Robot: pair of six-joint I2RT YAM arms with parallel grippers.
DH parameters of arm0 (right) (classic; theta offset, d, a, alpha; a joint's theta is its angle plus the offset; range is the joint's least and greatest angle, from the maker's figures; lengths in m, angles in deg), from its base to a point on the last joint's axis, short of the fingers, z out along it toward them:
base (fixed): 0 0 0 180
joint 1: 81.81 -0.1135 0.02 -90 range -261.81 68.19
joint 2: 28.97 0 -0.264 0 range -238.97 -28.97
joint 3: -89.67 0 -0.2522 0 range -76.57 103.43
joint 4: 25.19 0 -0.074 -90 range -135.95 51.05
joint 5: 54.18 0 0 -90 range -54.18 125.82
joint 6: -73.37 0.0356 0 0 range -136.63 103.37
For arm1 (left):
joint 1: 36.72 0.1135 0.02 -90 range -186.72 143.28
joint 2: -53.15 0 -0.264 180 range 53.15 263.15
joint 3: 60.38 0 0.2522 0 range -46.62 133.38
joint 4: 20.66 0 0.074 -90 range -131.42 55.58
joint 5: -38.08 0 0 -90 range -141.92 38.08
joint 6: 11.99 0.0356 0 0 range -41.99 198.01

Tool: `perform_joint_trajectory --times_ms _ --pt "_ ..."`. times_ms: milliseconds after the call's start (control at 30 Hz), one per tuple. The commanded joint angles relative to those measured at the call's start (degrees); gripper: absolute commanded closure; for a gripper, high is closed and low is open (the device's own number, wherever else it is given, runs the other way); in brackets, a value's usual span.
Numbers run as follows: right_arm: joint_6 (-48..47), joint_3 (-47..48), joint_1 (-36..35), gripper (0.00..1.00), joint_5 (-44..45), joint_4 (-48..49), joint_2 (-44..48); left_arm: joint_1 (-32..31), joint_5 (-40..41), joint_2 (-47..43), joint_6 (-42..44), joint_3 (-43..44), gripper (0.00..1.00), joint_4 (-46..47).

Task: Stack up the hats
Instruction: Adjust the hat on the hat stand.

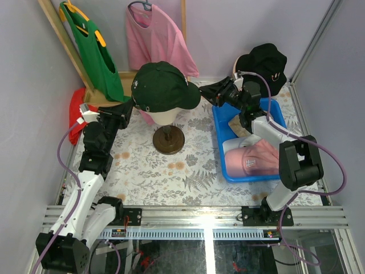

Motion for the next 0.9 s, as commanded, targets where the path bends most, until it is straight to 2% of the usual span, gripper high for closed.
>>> perform_joint_trajectory --times_ms 0,433,867 --pt "2.5 1.9 -1.4 0.60 -2.2 6.0 0.5 0.5 -2.5 1.0 1.7 -1.6 0.85 -2.8" --pt "4.4 5.7 -1.5 0.82 -1.8 5.5 -0.2 0.8 -3.3 1.0 2.4 -0.9 0.86 -3.6" --pt "3.5 9.0 -0.9 0.85 -0.7 1.5 1.7 1.8 -3.2 -0.9 3.1 -0.8 0.87 -6.6"
